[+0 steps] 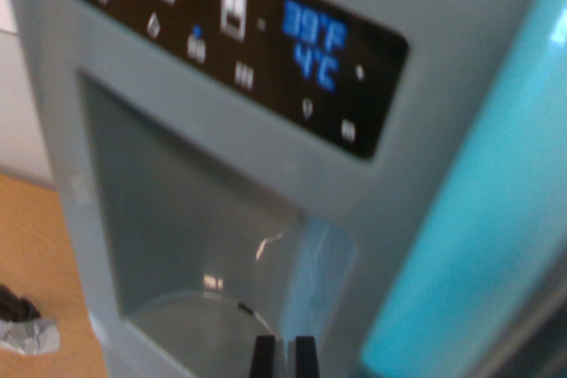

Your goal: Close fridge door

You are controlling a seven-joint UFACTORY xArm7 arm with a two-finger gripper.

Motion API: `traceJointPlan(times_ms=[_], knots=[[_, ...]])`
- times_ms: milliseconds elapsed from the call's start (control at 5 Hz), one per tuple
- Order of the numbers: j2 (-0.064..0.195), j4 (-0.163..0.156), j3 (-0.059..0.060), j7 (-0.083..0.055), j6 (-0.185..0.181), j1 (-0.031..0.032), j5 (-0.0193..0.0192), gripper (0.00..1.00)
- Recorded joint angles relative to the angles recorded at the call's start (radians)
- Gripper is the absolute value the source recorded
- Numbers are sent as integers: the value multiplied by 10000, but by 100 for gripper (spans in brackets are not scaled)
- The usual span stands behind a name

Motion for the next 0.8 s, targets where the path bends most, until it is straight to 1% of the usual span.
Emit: traceJointPlan(times_ms=[200, 400, 600, 800], knots=[[0, 0, 0, 0, 0, 0, 0, 100], [457, 402, -65, 0, 0, -10, 0, 100], [457, 402, -65, 0, 0, -10, 0, 100], [719, 626, -223, 0, -1, -14, 0, 100]])
